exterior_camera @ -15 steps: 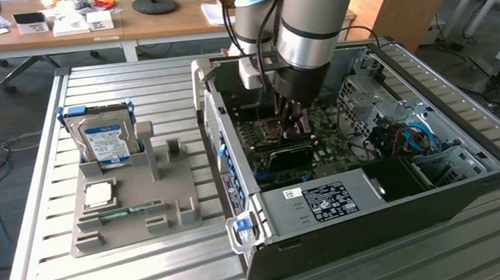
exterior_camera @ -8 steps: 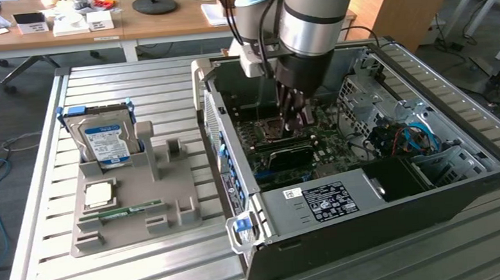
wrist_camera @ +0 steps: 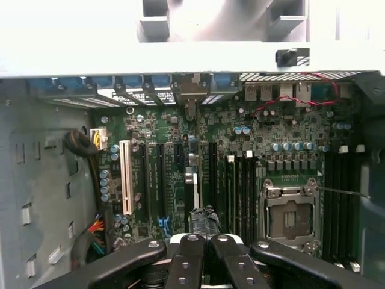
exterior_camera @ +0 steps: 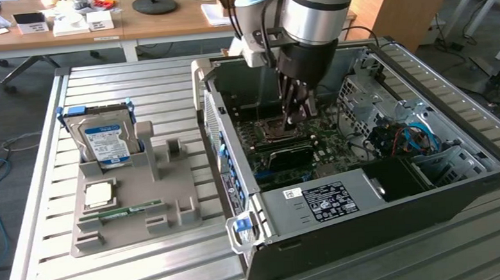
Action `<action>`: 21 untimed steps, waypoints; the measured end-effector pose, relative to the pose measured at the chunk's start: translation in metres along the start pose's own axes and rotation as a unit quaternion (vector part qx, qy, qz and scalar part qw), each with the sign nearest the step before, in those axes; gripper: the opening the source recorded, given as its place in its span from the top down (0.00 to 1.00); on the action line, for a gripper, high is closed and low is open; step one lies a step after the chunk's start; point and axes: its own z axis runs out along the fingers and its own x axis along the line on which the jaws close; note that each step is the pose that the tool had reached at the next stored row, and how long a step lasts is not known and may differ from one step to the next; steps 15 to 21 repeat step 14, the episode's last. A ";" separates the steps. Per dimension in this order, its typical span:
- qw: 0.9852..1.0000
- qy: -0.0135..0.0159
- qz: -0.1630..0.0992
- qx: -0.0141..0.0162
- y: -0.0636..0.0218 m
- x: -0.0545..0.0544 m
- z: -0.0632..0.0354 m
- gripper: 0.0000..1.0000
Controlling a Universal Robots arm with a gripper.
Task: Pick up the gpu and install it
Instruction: 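Press down on the gpu until it lock into place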
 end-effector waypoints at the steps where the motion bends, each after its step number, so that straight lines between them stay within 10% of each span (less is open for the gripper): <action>1: 1.000 0.000 0.000 0.000 -0.0002 0.000 -0.0020 0.89; 21: 1.000 0.000 0.000 0.000 -0.0008 0.000 -0.0135 0.89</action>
